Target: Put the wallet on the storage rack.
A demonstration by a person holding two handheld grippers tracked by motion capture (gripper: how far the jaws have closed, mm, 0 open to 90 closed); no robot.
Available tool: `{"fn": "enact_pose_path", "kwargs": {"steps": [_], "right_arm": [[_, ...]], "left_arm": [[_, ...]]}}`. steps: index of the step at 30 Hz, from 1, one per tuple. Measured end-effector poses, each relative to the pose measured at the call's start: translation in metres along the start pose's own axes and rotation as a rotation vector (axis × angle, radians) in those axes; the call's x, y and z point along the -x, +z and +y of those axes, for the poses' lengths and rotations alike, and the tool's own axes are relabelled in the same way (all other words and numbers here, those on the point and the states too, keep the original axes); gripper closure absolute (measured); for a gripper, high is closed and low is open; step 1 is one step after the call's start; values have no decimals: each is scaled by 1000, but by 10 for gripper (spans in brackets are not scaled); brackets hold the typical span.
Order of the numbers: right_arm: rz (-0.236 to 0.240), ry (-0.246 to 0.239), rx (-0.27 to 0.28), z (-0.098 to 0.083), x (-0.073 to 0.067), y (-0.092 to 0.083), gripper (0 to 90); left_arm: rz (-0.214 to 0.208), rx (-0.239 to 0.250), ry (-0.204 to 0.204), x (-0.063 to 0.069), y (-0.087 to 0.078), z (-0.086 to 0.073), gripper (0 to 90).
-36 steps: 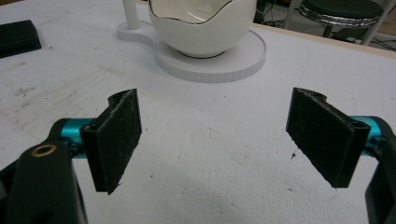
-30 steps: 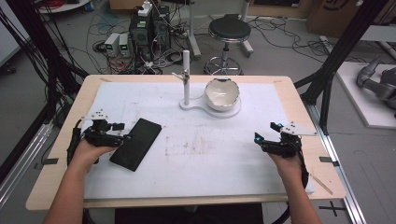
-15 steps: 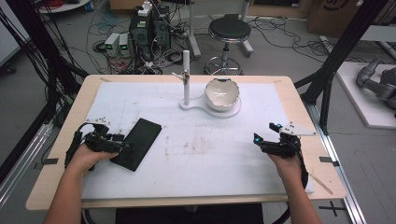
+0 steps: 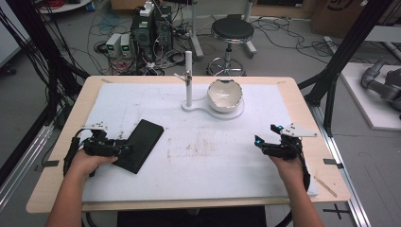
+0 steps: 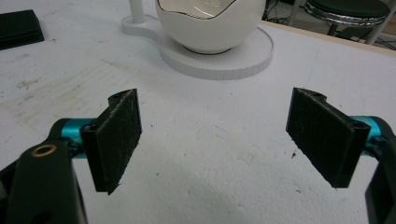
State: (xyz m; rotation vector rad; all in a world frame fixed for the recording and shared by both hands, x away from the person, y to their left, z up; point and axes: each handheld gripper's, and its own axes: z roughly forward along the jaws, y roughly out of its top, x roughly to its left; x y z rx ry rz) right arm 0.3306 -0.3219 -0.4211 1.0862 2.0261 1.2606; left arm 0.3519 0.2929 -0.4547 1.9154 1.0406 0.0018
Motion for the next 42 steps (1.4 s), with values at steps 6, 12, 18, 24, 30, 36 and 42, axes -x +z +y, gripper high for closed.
{"fn": "enact_pose_path", "kwargs": {"steps": [6, 12, 18, 24, 30, 36, 42], "right_arm": [[0, -7, 0, 1, -2, 2, 184], [0, -6, 3, 1, -1, 1, 184], [-1, 0, 4, 1, 0, 0, 184], [17, -4, 10, 1, -2, 1, 184], [58, -19, 32, 4, -6, 1, 184], [184, -62, 64, 19, -23, 3, 184], [391, -106, 79, 38, -52, 11, 184]], "left_arm": [[-41, 25, -48, -5, -2, 2, 696], [-75, 63, -5, -1, -5, 7, 791], [-102, 103, 52, 13, -12, 19, 811], [-131, 161, 150, 34, -17, 35, 814], [-191, 202, 238, 58, -13, 48, 814], [-270, 187, 343, 92, 5, 61, 813], [-346, 139, 433, 123, 25, 67, 813]]}}
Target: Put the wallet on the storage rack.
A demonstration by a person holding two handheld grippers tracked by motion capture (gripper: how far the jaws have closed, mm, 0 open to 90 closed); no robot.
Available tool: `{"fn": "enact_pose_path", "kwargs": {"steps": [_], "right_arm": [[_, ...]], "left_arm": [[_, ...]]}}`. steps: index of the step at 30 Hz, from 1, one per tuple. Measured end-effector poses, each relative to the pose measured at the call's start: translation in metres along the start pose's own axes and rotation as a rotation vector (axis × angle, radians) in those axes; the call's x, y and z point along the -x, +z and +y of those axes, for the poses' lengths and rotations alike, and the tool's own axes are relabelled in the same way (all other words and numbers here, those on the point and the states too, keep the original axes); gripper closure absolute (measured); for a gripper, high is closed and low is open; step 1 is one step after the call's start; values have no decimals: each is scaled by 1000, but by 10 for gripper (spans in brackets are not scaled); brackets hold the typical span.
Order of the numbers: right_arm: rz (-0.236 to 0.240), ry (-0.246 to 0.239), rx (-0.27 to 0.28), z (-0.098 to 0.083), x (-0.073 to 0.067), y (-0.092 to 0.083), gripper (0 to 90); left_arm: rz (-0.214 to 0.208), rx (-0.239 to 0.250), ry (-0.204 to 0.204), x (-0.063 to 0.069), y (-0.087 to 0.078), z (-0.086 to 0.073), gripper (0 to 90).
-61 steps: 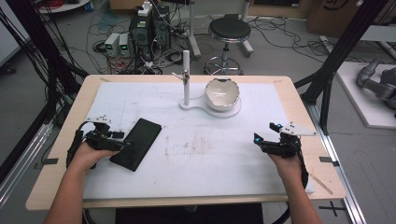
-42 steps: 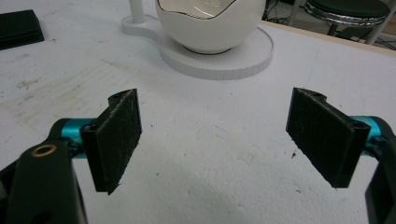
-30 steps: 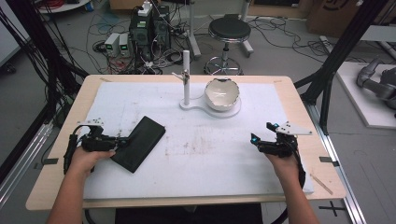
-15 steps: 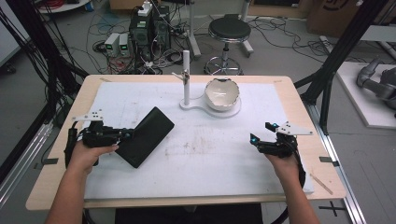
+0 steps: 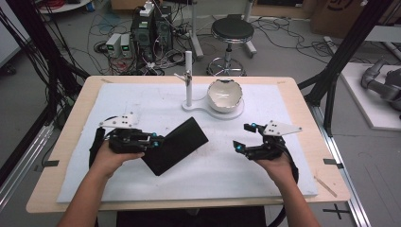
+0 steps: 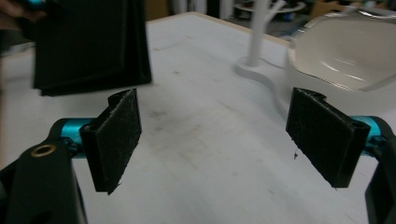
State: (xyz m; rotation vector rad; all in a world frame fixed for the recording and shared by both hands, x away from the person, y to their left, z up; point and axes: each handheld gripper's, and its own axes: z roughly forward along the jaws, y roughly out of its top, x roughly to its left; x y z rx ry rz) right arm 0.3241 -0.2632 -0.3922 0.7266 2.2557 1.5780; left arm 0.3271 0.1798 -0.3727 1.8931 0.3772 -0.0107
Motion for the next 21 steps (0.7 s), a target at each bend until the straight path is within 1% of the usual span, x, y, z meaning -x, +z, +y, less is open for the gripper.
{"fn": "enact_pose_path", "kwargs": {"steps": [3, 5, 6, 7, 8, 9, 10, 12, 14, 15, 16, 17, 18, 19, 20, 21], "right_arm": [[77, -21, 3, 6, -9, 7, 184], [133, -21, 13, 9, -13, 11, 184], [160, -21, 16, 11, -15, 12, 184], [194, -19, 14, 12, -17, 14, 184], [205, -21, 16, 12, -18, 15, 184], [219, -26, 20, 13, -19, 17, 184], [244, -16, 14, 13, -20, 19, 184], [278, -18, 9, 13, -22, 22, 185], [334, -12, -10, 13, -24, 27, 195], [350, -14, -20, 13, -25, 29, 221], [376, -10, -27, 12, -26, 30, 273], [408, -17, -32, 12, -27, 32, 342], [420, -23, -40, 12, -29, 33, 391], [436, -34, -50, 12, -30, 35, 474], [459, -29, -67, 11, -33, 36, 549], [462, -33, -77, 11, -34, 37, 599]], "left_arm": [[-35, -15, 27, 7, 11, 3, 813], [-58, -19, 52, 12, 18, 6, 813], [-75, -20, 74, 15, 21, 7, 812], [-84, -21, 82, 16, 24, 8, 812], [-98, -23, 92, 19, 26, 9, 812], [-112, -23, 95, 21, 29, 10, 812], [-125, -27, 102, 22, 31, 11, 813], [-145, -21, 108, 26, 36, 13, 812], [-161, -17, 116, 28, 40, 14, 812], [-166, -18, 119, 29, 41, 14, 812], [-164, -24, 127, 29, 42, 15, 812], [-167, -27, 128, 29, 43, 15, 812], [-166, -29, 127, 29, 44, 14, 812], [-165, -32, 125, 29, 44, 14, 812], [-161, -39, 131, 28, 44, 13, 812], [-159, -40, 133, 27, 44, 12, 811]]}}
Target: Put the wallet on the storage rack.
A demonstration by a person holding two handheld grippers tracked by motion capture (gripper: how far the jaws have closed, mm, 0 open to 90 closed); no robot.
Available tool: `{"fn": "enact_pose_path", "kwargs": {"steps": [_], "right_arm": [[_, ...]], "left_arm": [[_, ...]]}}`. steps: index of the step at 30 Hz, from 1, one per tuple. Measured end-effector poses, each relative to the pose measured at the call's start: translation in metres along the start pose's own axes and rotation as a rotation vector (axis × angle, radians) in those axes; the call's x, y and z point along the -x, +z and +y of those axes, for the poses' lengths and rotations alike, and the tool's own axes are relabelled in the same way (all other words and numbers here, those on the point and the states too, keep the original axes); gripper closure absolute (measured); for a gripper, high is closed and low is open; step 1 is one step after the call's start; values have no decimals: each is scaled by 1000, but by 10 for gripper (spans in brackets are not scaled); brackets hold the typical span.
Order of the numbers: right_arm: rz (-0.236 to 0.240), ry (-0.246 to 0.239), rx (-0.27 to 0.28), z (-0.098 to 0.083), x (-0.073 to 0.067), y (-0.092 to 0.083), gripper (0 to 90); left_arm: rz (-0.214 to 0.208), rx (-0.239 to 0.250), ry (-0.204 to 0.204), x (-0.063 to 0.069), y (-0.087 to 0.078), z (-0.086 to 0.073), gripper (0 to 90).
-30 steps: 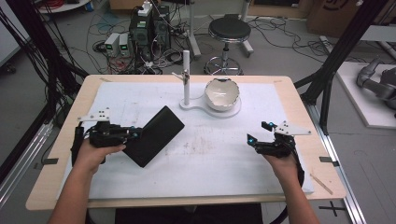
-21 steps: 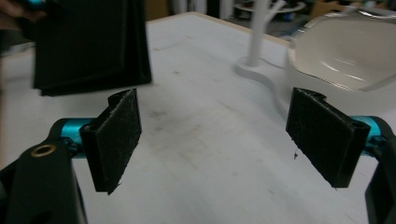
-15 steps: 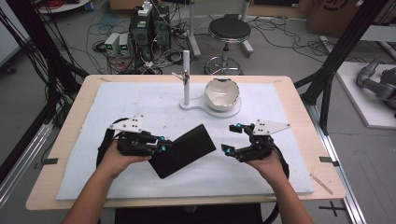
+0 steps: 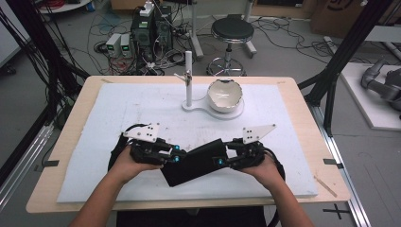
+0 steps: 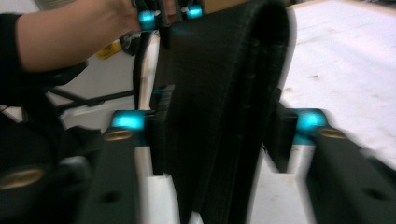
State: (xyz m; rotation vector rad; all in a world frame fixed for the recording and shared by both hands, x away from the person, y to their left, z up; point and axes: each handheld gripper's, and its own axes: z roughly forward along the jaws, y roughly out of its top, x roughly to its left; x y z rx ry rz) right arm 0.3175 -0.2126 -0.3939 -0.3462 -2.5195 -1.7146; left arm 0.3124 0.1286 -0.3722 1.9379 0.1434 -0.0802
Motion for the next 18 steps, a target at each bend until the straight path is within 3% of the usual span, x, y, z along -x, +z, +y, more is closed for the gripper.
{"fn": "enact_pose_path", "kwargs": {"steps": [2, 5, 7, 10, 12, 14, 18], "right_arm": [[27, 20, -1, -1, 1, 1, 735], [25, 35, -13, -2, 2, 2, 763], [18, 39, -18, -2, 3, 2, 767], [-25, 63, 1, -2, 5, -6, 768], [-53, 66, 28, -2, 7, -15, 767], [-80, 70, 43, -2, 7, -24, 767], [-161, 56, 61, -2, 8, -44, 766]], "left_arm": [[13, 8, -5, -2, -2, -3, 808], [41, 7, -29, -5, -2, -5, 774], [68, 18, -44, -6, -3, -5, 668], [126, 25, -59, -9, -8, -6, 482], [197, 34, -64, -12, -14, -9, 412], [251, 47, -110, -19, -23, -13, 334], [329, 72, -132, -26, -45, -20, 288]]}}
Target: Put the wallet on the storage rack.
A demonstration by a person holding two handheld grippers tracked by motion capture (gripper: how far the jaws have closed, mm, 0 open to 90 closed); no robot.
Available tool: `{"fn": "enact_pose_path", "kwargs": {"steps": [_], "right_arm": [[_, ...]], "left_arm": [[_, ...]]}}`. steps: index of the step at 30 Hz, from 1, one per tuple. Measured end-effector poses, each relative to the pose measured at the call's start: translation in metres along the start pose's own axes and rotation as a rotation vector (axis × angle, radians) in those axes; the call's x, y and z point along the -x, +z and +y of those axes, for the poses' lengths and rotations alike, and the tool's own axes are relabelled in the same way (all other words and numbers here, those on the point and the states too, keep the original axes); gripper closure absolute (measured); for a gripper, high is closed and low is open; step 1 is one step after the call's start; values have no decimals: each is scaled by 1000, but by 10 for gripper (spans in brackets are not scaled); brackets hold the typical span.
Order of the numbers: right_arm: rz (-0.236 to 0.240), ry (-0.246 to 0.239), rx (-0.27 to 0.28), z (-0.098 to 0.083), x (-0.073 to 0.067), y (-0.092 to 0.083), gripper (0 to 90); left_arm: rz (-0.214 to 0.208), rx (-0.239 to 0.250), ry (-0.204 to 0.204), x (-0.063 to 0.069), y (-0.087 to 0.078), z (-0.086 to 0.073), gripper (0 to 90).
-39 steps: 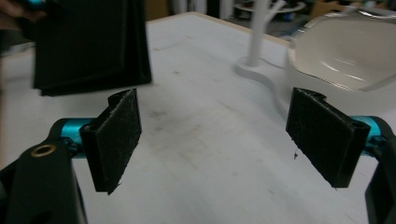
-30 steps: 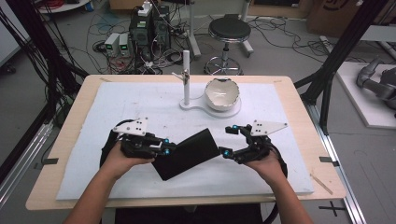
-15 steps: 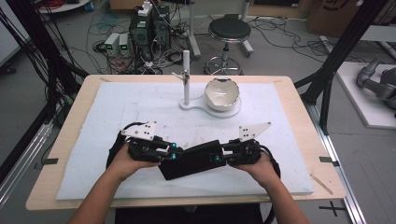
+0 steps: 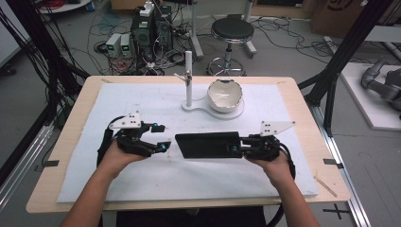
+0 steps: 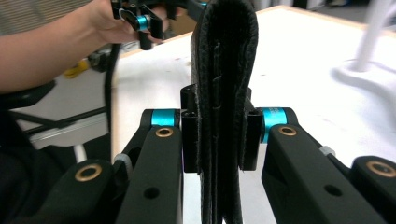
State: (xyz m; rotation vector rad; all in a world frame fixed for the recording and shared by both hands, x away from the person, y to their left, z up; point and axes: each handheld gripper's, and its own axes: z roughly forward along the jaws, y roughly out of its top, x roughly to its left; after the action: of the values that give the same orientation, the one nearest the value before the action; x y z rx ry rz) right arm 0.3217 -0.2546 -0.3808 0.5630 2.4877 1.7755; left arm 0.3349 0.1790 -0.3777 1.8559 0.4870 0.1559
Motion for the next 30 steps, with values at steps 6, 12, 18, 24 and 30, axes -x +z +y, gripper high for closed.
{"fn": "enact_pose_path", "kwargs": {"steps": [6, 12, 18, 24, 30], "right_arm": [[-95, 8, 27, 3, 4, -26, 766], [-195, -10, 49, 11, 4, -48, 766], [-291, -38, 65, 31, 3, -67, 766], [-363, -78, 40, 61, 8, -76, 765], [-418, -106, -9, 92, 18, -74, 765]], "left_arm": [[110, 4, -22, -18, -28, -10, 247], [247, -23, -55, -36, -47, -27, 209], [271, -56, -51, -39, -46, -33, 209], [255, -53, -54, -38, -42, -34, 209], [226, -42, -53, -34, -38, -33, 209]]}}
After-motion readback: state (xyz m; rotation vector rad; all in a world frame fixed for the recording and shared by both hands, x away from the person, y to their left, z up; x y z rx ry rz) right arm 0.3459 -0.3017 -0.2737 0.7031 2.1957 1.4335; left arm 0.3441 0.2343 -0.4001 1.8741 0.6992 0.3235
